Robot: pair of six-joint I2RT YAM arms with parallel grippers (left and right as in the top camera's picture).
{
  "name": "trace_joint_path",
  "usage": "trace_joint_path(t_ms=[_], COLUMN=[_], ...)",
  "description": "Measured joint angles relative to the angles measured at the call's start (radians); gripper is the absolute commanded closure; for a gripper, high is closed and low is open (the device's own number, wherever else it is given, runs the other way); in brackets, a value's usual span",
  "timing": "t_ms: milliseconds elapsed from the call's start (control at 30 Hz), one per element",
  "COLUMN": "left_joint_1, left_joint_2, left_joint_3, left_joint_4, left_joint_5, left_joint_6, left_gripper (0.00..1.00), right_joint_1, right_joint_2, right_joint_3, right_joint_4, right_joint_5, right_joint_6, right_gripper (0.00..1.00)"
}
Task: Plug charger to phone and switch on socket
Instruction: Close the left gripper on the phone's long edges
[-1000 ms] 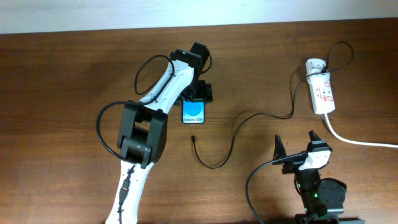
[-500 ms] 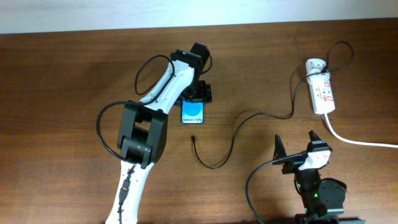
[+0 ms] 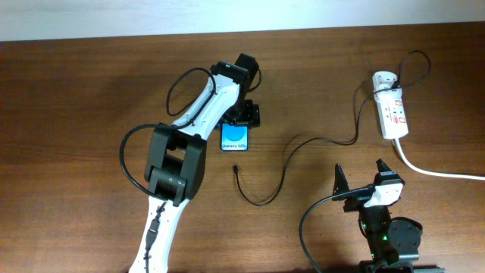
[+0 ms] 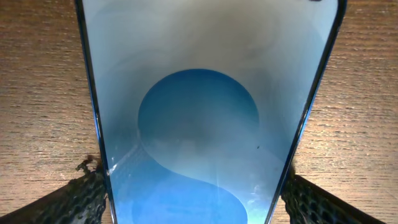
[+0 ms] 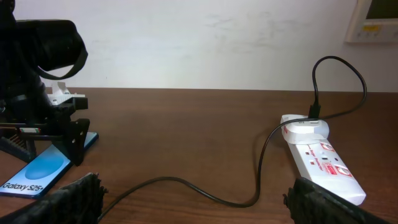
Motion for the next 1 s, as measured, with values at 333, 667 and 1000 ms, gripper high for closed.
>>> trace_joint_path(t_ms=[333, 667, 1000], left_joint_1=[0.000, 0.000, 0.000], left_joint_2=[0.000, 0.000, 0.018], left_joint_3=[0.000, 0.000, 0.055], left_joint_4=[-0.003, -0.001, -0.077], left_joint_5=[0.000, 0.000, 0.012], left_joint_6=[0.000, 0.000, 0.000], left_gripper=[0.16, 0.23, 0.24], right_joint_1=[0.000, 0.000, 0.000], right_joint_2=[0.000, 0.000, 0.000], right_joint_3=[0.000, 0.000, 0.000], right_joint_4=[0.000, 0.000, 0.000], right_joint_5=[0.000, 0.000, 0.000], right_joint_6=[0.000, 0.000, 0.000], right_gripper=[0.02, 0.02, 0.02])
